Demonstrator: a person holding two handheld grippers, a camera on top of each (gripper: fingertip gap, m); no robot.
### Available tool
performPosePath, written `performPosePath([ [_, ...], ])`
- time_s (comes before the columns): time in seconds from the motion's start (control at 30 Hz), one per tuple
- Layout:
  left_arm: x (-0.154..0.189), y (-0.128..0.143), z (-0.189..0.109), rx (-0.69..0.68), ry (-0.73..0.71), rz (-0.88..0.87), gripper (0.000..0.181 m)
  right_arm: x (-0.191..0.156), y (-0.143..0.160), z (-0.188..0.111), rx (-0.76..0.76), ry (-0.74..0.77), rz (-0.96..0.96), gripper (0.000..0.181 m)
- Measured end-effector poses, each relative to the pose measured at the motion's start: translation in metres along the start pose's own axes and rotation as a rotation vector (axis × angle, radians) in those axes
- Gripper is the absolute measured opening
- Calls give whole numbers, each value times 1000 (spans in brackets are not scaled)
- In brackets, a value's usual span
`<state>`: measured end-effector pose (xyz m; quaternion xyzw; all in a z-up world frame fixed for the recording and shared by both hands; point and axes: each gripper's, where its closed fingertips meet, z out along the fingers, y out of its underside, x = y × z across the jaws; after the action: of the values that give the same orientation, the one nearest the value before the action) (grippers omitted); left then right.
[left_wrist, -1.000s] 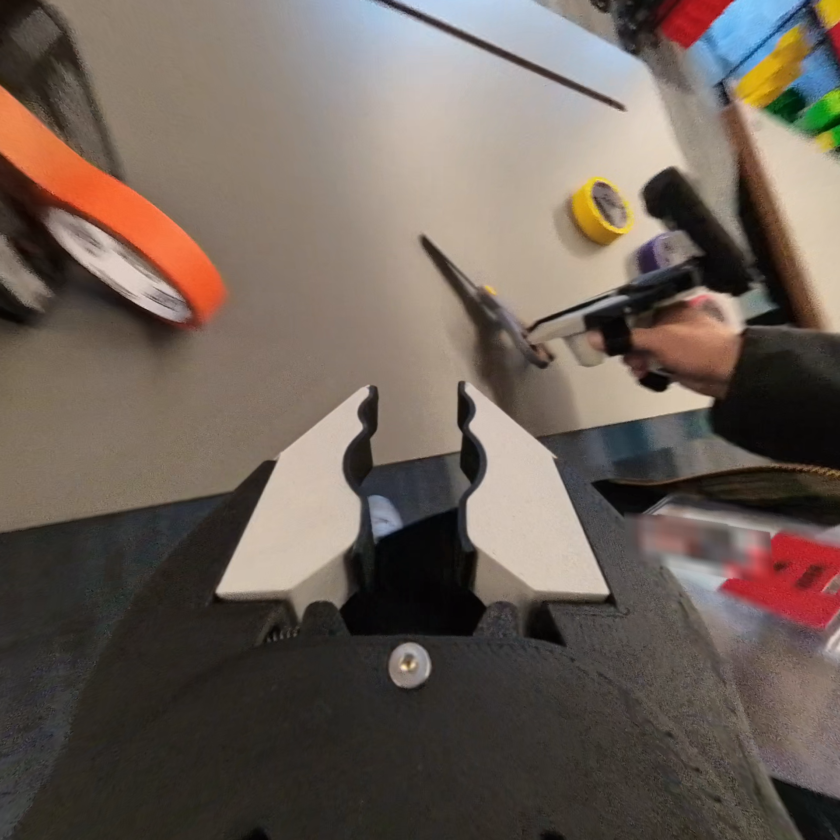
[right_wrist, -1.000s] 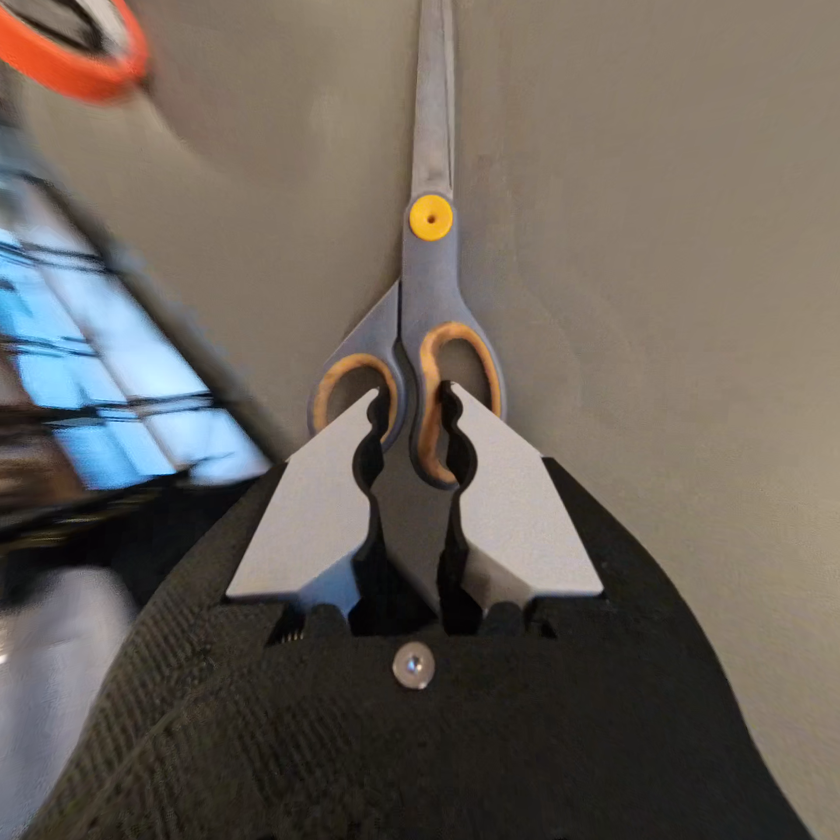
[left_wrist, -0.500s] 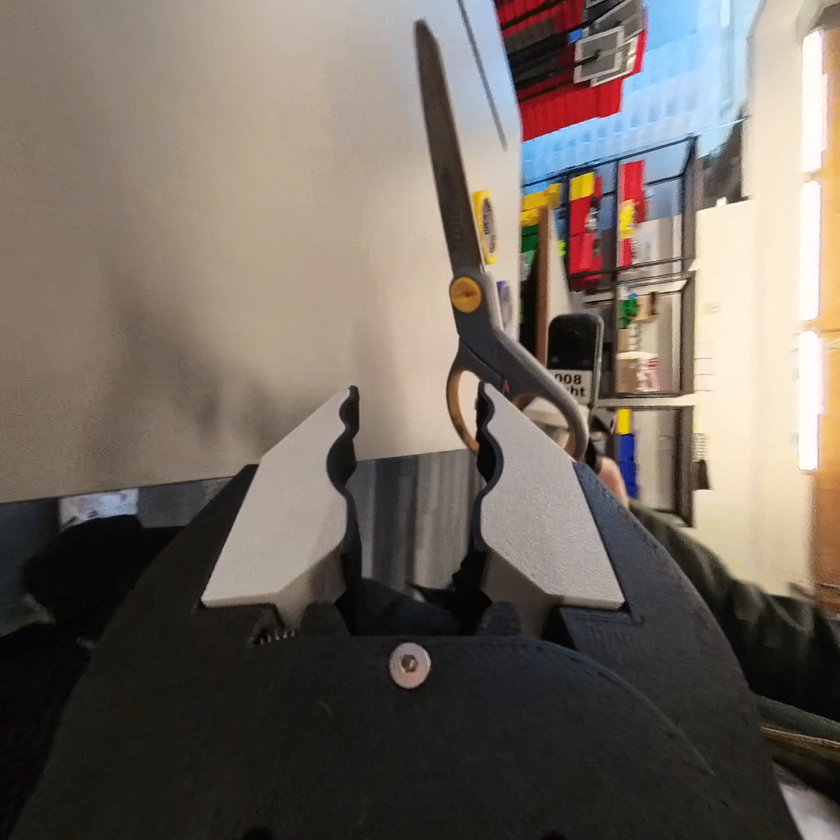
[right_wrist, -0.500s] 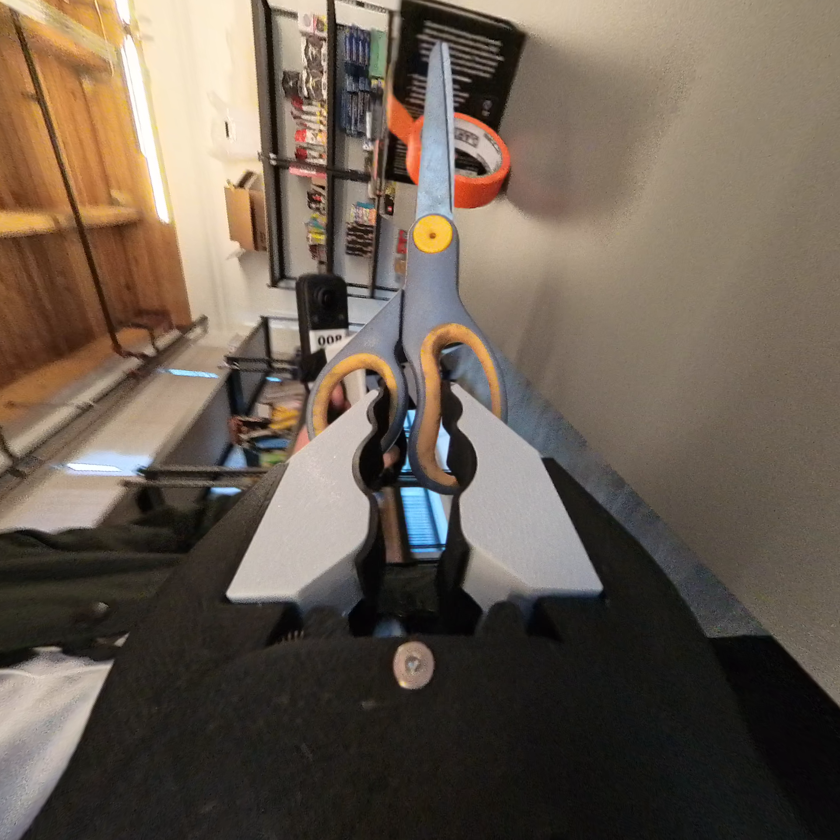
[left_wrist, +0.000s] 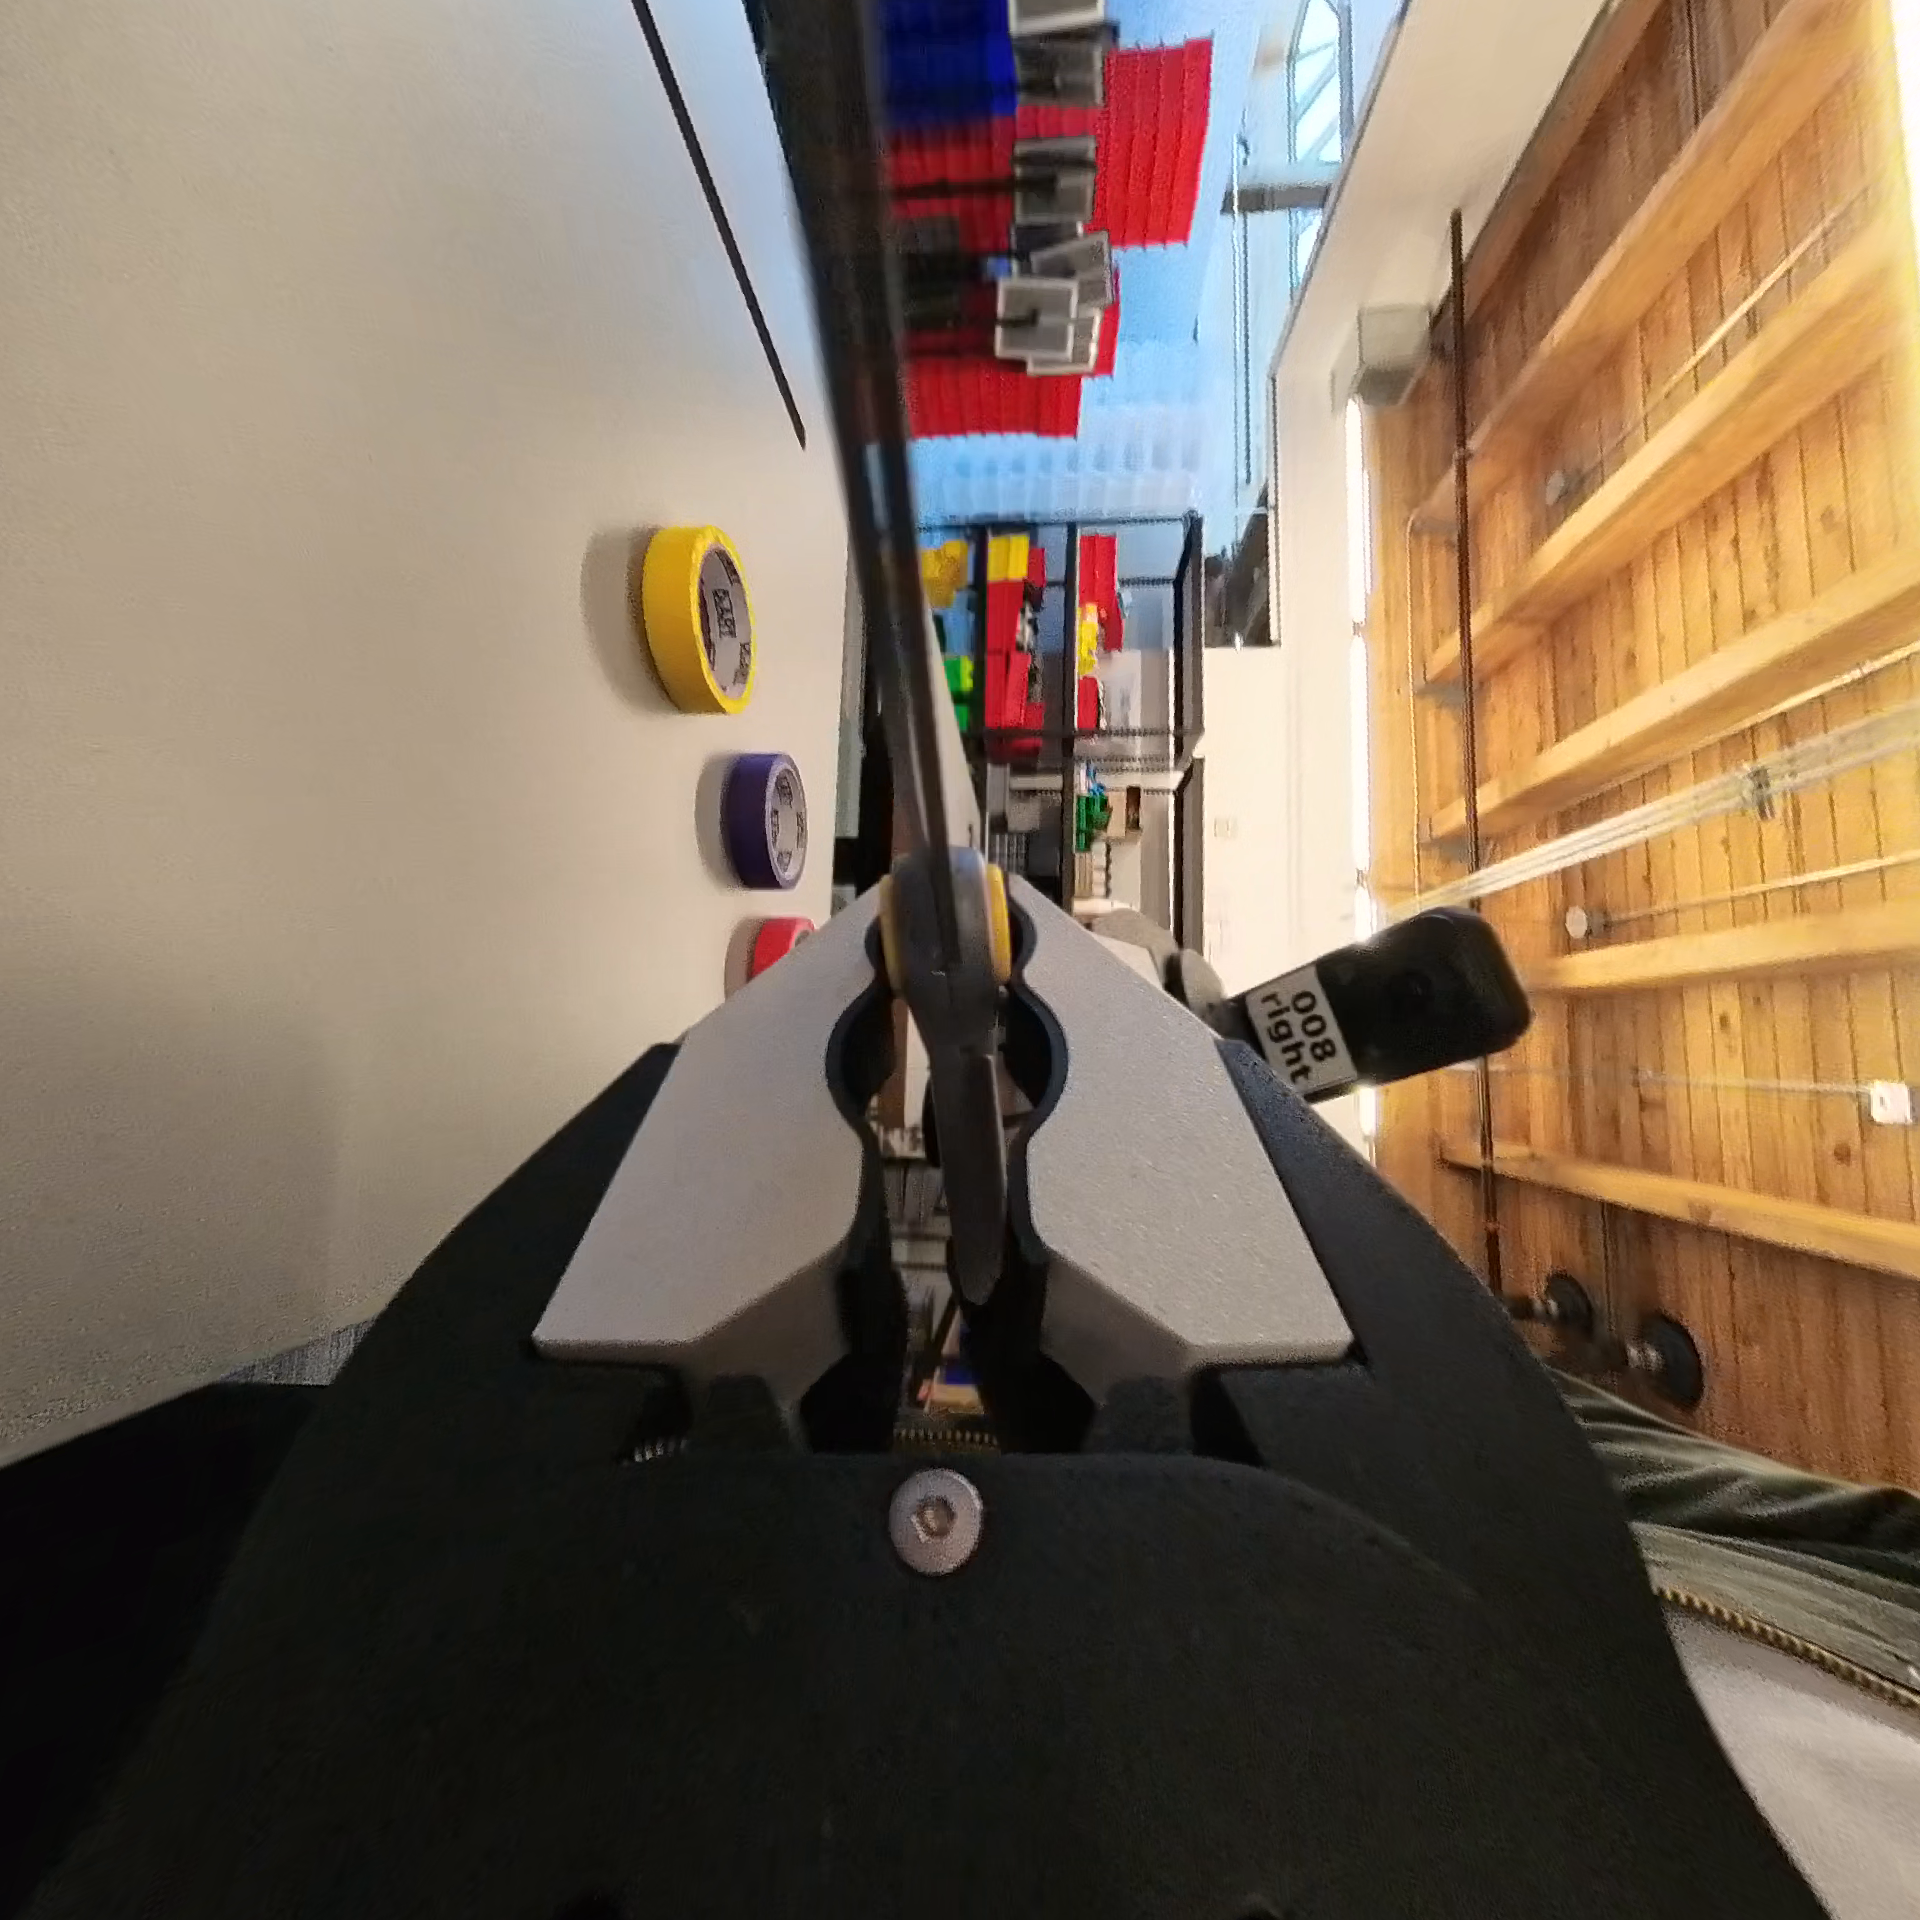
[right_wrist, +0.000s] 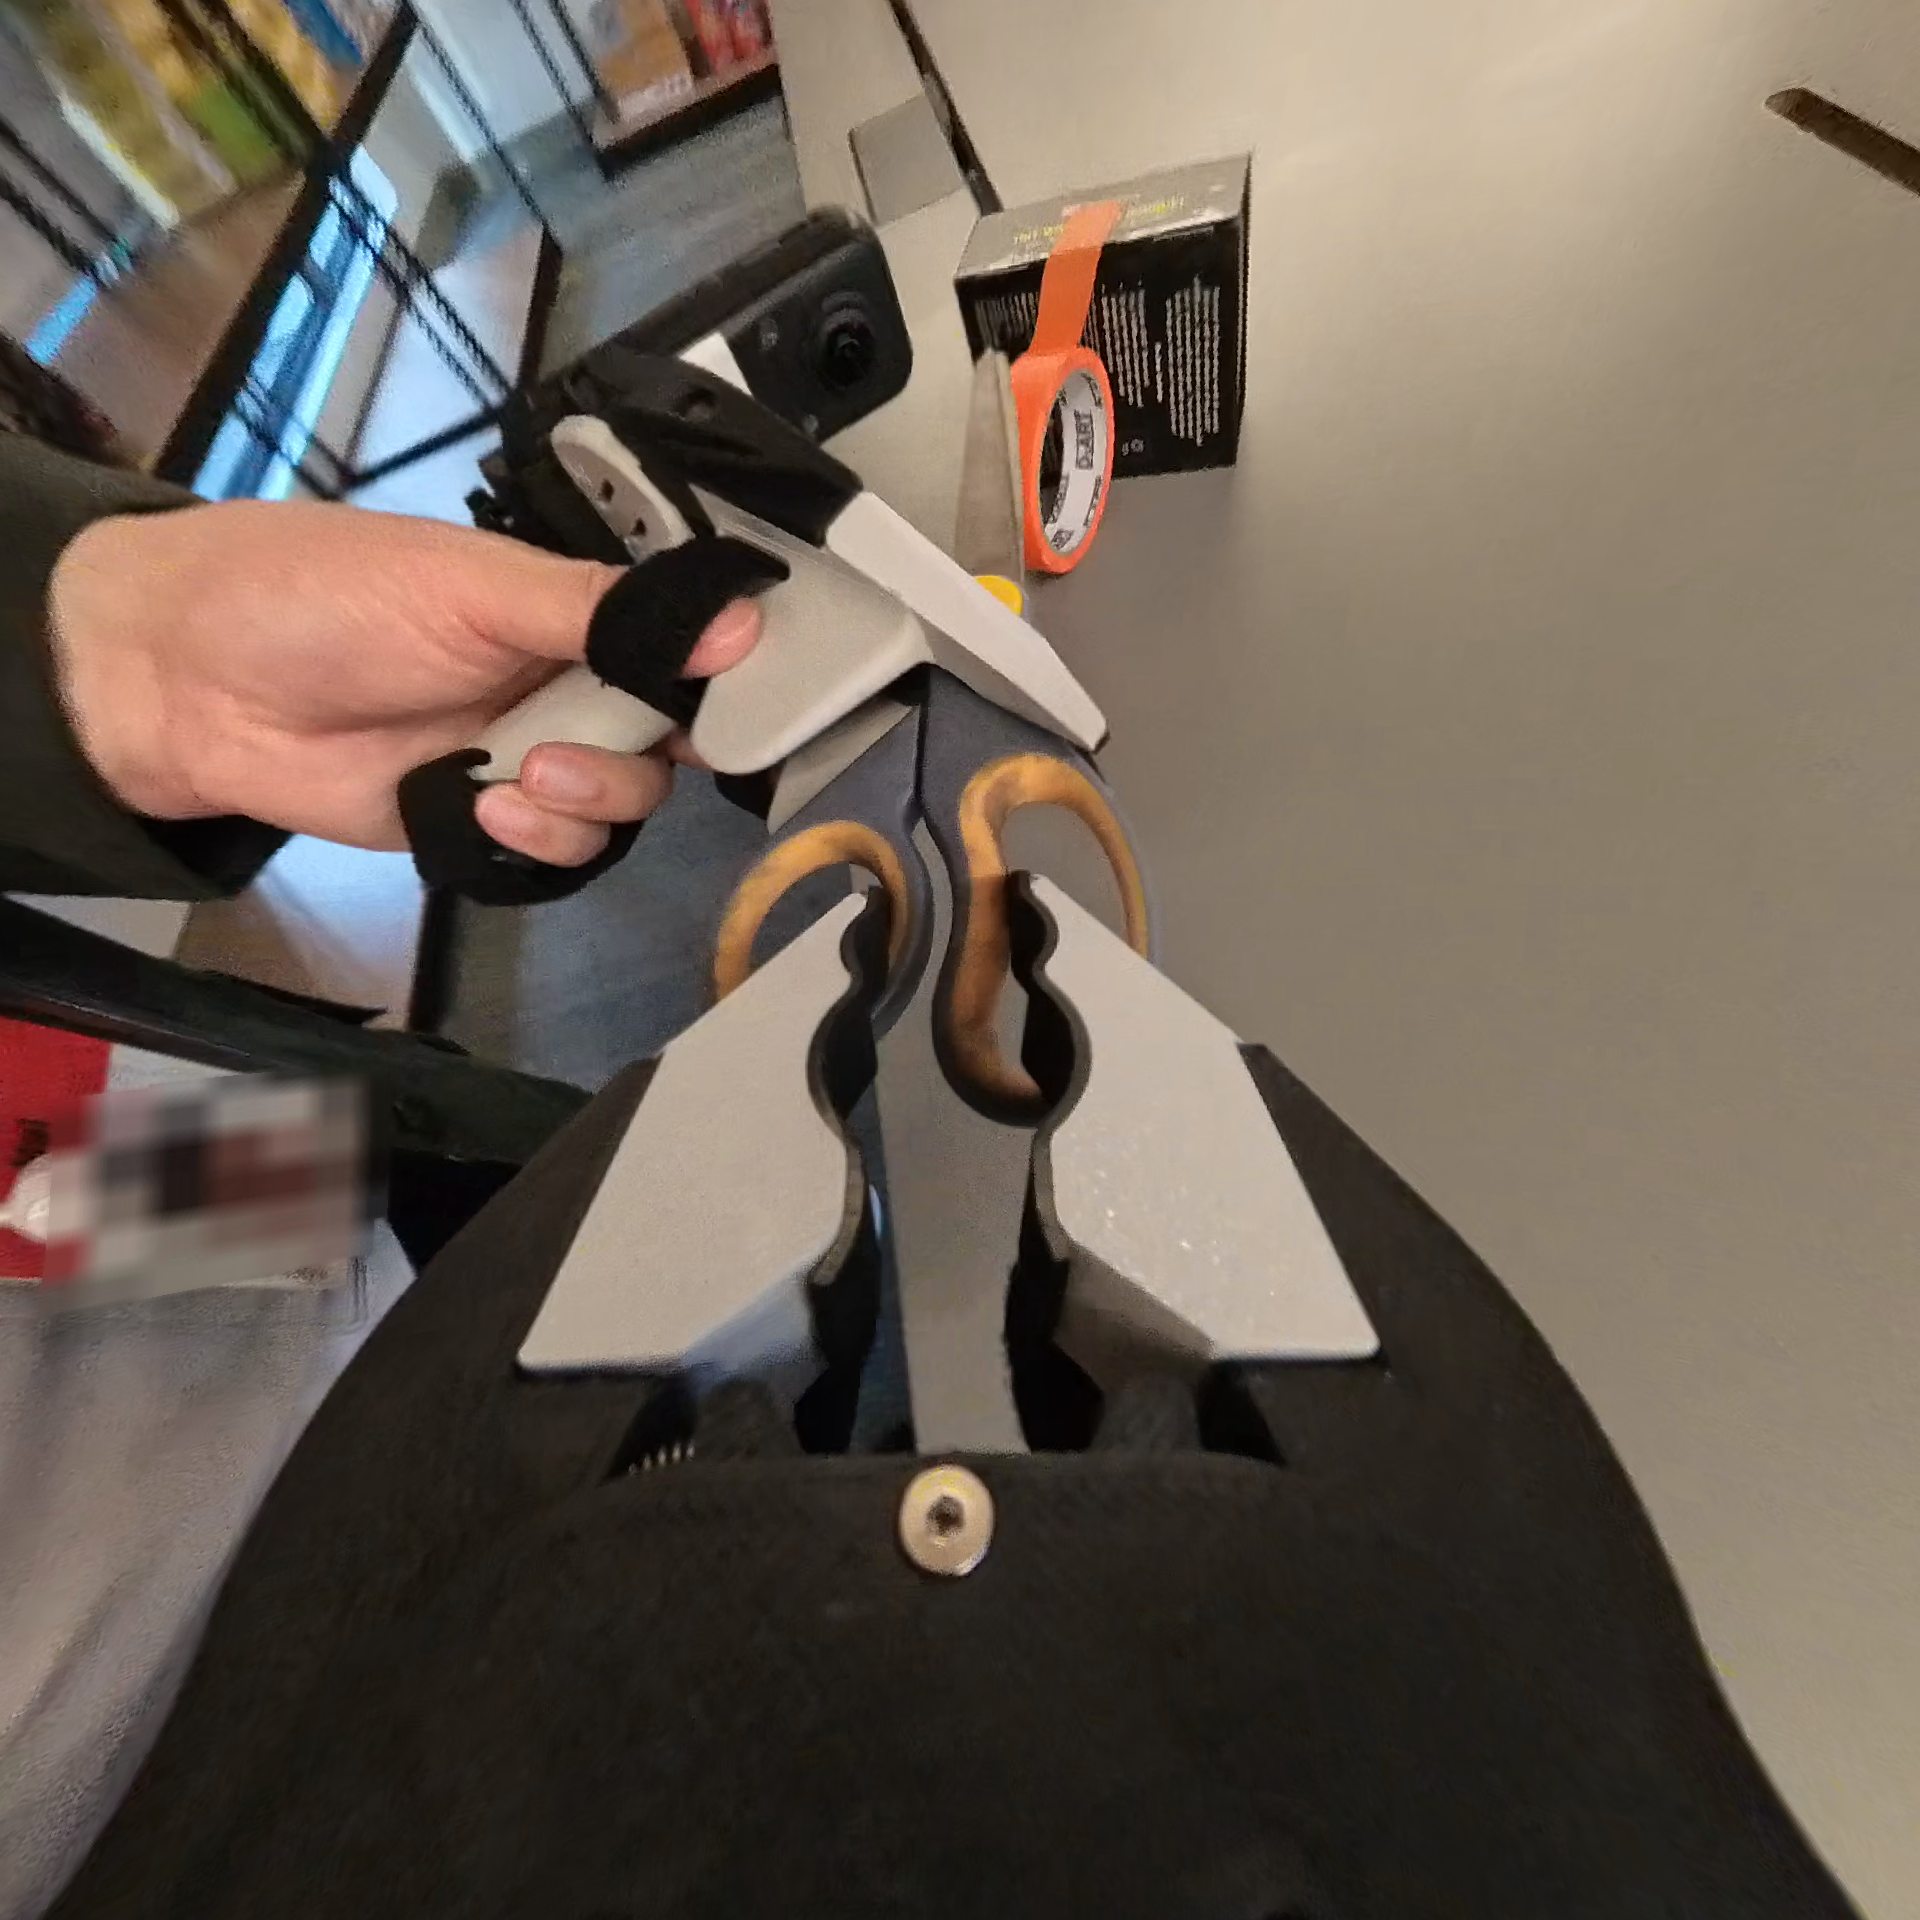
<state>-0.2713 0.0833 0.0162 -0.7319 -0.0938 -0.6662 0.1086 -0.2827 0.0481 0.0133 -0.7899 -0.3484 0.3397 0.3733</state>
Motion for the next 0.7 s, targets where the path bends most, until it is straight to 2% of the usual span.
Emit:
performPosePath([
  [0.1,-1,-5,13,82,-45,-28,12,13,5,-4,-107,-33,-33,24],
  [0.17,-2,-6,20,125,-94,-27,13,24,15,-3,-223,-18,-106,36],
  [0.27,-6,-8,27,177,-184,4,13,33,27,2,-366,-33,-164,35],
  [0.33,-11,-10,29,200,-245,14,13,36,32,6,-407,-67,-140,35],
  [0.4,-15,-11,32,206,-281,7,14,38,34,10,-411,-108,-102,46],
  [0.5,-18,-13,33,226,-284,-31,15,41,35,12,-404,-133,-133,51],
  [0.57,-20,-15,34,234,-288,-47,15,39,37,15,-405,-159,-142,65],
  [0.63,-23,-15,37,232,-308,-40,15,35,41,19,-423,-167,-169,92],
  [0.7,-25,-13,41,219,-324,-29,16,35,50,22,-475,-151,-190,100],
])
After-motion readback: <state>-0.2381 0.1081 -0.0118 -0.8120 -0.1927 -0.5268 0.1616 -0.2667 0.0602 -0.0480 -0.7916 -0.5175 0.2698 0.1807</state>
